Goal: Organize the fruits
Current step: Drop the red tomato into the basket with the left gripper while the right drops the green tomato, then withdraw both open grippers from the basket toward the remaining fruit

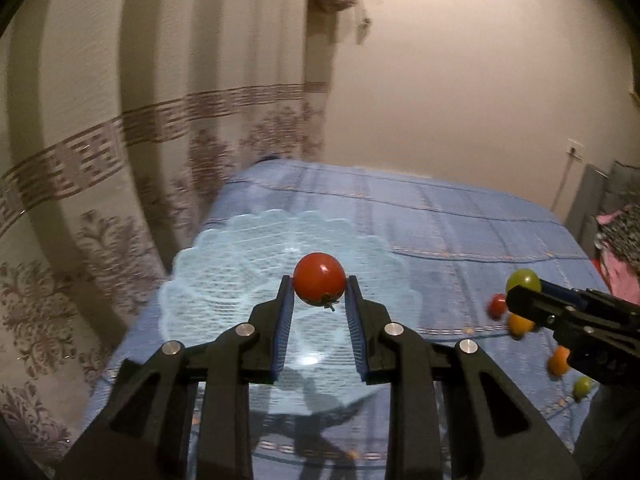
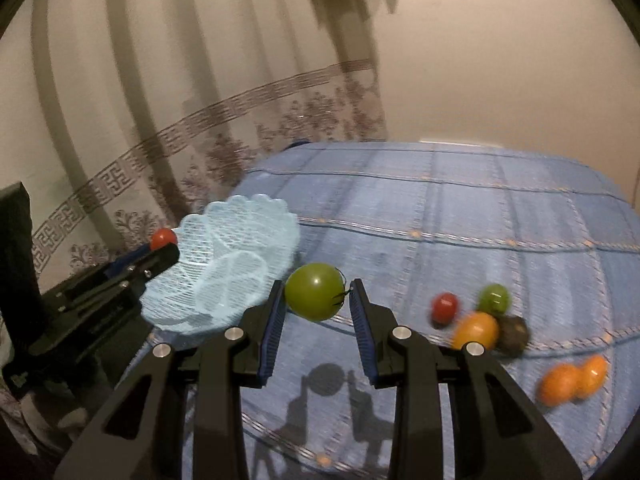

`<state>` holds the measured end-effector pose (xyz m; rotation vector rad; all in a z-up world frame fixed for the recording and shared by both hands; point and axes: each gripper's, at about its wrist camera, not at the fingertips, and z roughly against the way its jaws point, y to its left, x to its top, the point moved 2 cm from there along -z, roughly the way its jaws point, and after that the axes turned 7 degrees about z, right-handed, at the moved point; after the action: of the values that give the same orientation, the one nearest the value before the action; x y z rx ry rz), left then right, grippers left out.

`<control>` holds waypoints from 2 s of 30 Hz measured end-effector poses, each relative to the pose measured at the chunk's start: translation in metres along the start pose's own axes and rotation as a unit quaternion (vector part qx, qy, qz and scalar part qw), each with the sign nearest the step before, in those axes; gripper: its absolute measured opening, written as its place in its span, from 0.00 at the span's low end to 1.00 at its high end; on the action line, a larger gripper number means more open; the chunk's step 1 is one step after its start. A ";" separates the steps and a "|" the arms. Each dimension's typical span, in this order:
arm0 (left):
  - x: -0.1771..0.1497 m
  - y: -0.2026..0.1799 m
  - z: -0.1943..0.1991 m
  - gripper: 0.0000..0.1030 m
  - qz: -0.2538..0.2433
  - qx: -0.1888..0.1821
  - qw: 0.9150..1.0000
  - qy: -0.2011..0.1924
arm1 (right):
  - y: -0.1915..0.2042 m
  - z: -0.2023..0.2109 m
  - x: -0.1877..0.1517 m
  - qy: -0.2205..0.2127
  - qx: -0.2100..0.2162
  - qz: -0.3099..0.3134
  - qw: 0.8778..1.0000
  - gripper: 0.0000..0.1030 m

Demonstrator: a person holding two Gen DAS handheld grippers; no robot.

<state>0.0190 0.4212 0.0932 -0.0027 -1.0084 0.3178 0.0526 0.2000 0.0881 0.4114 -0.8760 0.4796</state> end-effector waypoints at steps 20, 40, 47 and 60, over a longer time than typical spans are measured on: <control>0.006 0.059 -0.013 0.73 0.058 0.053 0.997 -0.002 | 0.050 -0.074 0.025 0.029 0.045 0.007 0.999 0.46; 0.017 0.061 0.010 0.97 0.064 0.046 0.996 -0.037 | 0.024 -0.042 0.007 -0.004 0.005 -0.032 0.999 0.67; 0.013 0.042 0.016 0.97 0.043 0.029 0.998 -0.038 | 0.009 -0.027 0.000 -0.017 -0.018 -0.050 0.998 0.78; -0.002 0.001 0.008 0.97 0.009 0.001 1.000 -0.009 | -0.033 -0.002 -0.023 -0.011 -0.053 -0.076 0.996 0.78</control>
<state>0.0114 0.4206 0.0957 -0.0075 -1.0261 0.3357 0.0594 0.1690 0.0630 0.3826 -0.8794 0.2880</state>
